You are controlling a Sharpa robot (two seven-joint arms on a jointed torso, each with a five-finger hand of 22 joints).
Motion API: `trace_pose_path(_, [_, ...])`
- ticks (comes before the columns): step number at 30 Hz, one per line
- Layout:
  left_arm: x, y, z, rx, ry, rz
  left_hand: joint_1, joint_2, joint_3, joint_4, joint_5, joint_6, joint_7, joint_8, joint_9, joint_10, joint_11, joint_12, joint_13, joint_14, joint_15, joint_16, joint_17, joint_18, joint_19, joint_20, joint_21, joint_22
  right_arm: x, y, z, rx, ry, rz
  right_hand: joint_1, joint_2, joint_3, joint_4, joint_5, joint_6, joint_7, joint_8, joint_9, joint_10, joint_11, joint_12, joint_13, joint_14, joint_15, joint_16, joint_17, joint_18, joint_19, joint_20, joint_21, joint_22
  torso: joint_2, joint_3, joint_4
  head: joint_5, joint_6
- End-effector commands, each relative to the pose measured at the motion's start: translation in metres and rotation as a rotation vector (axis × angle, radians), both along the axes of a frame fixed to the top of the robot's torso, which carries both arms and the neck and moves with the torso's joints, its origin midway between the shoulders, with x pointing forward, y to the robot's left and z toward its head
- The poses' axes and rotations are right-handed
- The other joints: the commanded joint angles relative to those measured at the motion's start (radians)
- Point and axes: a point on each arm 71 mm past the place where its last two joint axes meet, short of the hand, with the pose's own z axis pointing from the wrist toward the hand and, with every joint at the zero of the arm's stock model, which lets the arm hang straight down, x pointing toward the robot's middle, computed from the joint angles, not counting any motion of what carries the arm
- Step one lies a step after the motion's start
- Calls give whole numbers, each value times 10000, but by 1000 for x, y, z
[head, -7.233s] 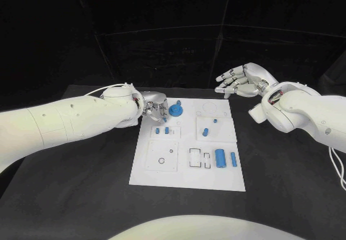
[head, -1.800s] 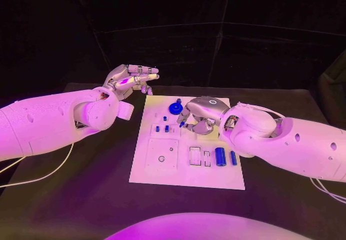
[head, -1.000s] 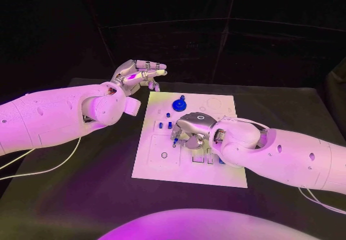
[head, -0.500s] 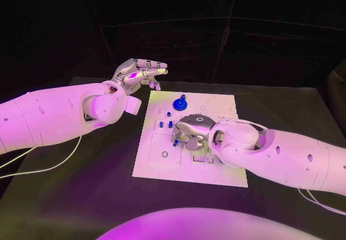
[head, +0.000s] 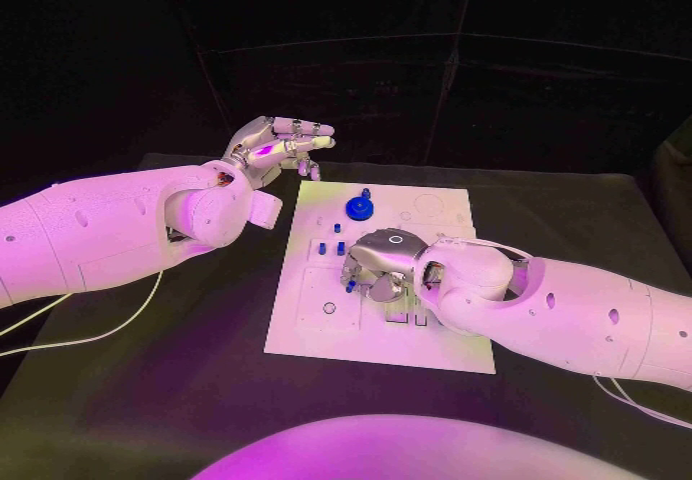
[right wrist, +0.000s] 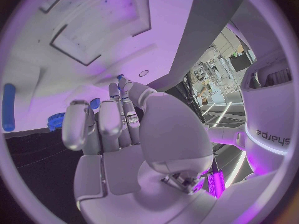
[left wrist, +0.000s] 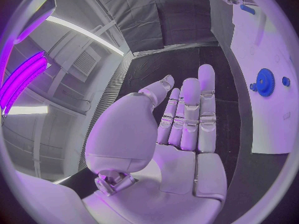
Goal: Assemble the parts on the task board
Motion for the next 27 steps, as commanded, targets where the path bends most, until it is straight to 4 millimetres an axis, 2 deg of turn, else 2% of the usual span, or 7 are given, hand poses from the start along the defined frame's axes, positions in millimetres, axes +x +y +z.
trace_pose_path(1, [0, -1, 2, -122, -51, -126, -111, -22, -1, 70, 44, -28, 6, 7, -13, -38, 20, 65, -16, -59, 44, -10, -10, 127, -46, 5, -36, -18, -2, 2, -1, -338, -170, 150, -97, 7, 63, 2, -3, -25, 19, -38, 14, -25, 28, -44, -7, 254, -22, 58, -8, -62, 57, 8, 40, 13, 0, 0, 0, -8, -11])
trace_pose_path(9, [0, -1, 2, -120, -16, -156, -109, -23, -6, 69, 45, -36, 5, 8, -14, -49, 19, 70, -17, -61, 43, -7, -16, 128, -45, 6, -42, -24, -4, 5, -2, -486, -277, 260, -134, -21, 57, 14, -6, -16, 16, -28, 19, -17, 28, -42, -3, 247, -19, 54, -28, -59, 44, 13, 33, 1, -4, -3, 0, -13, -33])
trace_pose_path(14, [0, -1, 1, -119, 11, -179, -109, -23, -6, 69, 45, -36, 5, 8, -14, -49, 19, 70, -17, -61, 43, -7, -16, 128, -45, 6, -42, -24, -3, 6, -2, -463, -329, 224, -286, -162, 21, 66, 43, -184, 53, -71, -8, -164, 70, -130, -18, 221, 16, 42, -91, -49, -1, 38, 10, -36, -7, -7, 1, -18, -26])
trace_pose_path(17, [0, -1, 1, -118, 26, -191, -109, -23, -6, 69, 45, -36, 5, 8, -14, -49, 19, 70, -17, -61, 43, -7, -16, 128, -45, 6, -42, -24, -1, 5, -2, -351, -423, 119, -535, -429, -99, 160, 165, -798, 228, -94, -62, -619, 215, -349, -39, 133, 147, -134, -367, 13, -219, 121, -178, -320, -6, -5, 0, -17, -23])
trace_pose_path(19, [0, -1, 1, -116, 36, -196, -107, -25, -9, 68, 44, -42, 5, 9, -15, -59, 20, 72, -18, -62, 44, -6, -21, 129, -45, 6, -47, -28, 0, 4, -1, -252, -496, 54, -622, -619, -253, 187, 185, -1321, 349, -86, -58, -1151, 376, -492, -37, -49, 254, -568, -949, 155, -664, 223, -589, -930, -3, -1, 2, -16, -8])
trace_pose_path(23, [0, 0, 1, -110, 57, -201, -107, -25, -9, 68, 44, -42, 5, 9, -15, -59, 20, 72, -18, -62, 44, -6, -21, 129, -45, 6, -47, -28, 1, 2, 2, 142, -745, -66, -556, -721, -630, 192, 206, -1988, 393, -74, -42, -1816, 459, -439, -15, -269, 325, -1178, -1738, 340, -1212, 325, -1176, -1727, -9, 0, 1, -20, -9])
trace_pose_path(27, [0, 0, 1, -106, 84, -219, -106, -29, -15, 66, 38, -52, 5, 7, -16, -72, 22, 72, -20, -65, 44, -6, -26, 129, -44, 7, -51, -32, -1, -4, 6, 784, -887, -55, -522, -742, -907, 224, 231, -2121, 380, -52, -21, -1990, 460, -345, 0, -268, 322, -1272, -1874, 376, -1308, 334, -1340, -1925, -7, 8, 3, -23, 8])
